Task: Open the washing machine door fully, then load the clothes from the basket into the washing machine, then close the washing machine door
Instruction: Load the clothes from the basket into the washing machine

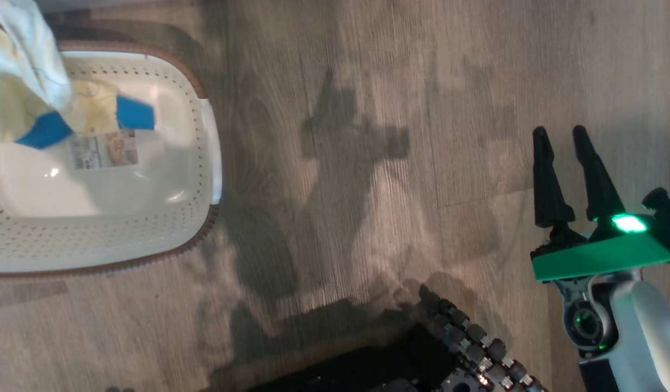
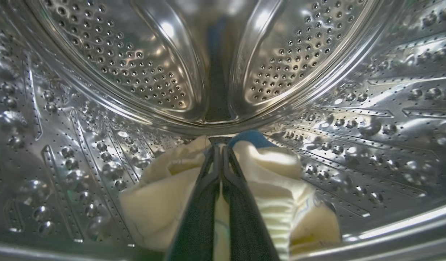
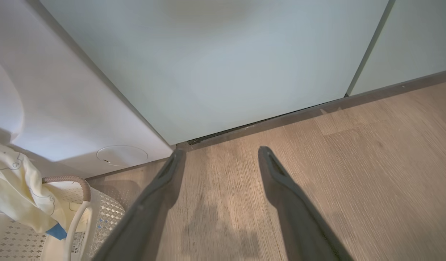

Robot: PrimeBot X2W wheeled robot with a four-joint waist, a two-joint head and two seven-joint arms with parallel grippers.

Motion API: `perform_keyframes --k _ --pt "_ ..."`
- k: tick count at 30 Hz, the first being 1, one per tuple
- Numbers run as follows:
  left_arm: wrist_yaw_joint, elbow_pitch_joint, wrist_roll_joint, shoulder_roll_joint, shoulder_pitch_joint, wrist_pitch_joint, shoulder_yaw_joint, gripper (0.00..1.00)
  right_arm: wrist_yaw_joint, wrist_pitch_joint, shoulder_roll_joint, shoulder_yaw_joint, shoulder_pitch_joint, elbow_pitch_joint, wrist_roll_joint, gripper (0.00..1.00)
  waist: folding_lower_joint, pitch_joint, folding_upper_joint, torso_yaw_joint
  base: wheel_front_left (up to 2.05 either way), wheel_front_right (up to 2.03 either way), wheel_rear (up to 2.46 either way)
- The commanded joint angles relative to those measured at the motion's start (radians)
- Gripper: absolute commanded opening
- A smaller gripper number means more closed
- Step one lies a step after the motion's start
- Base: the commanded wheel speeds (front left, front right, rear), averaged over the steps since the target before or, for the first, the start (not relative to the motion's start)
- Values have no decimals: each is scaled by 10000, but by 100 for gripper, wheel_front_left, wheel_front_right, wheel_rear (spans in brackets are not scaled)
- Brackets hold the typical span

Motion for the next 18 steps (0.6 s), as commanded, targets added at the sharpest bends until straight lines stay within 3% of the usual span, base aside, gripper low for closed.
perform_keyframes --k 1,14,18 --pt "1 -337 117 606 -581 -163 101 0 -29 -92 -57 169 129 -228 88 100 -1 124 0 -97 0 0 0" --pt "282 560 879 953 -2553 -1964 -370 0 -29 -93 -57 537 -89 -153 411 100 -1 610 0 -559 0 0 0" --pt "558 760 1188 1068 -3116 -2885 -495 0 -29 -93 -57 569 -128 -186 445 100 -1 743 0 -623 0 0 0"
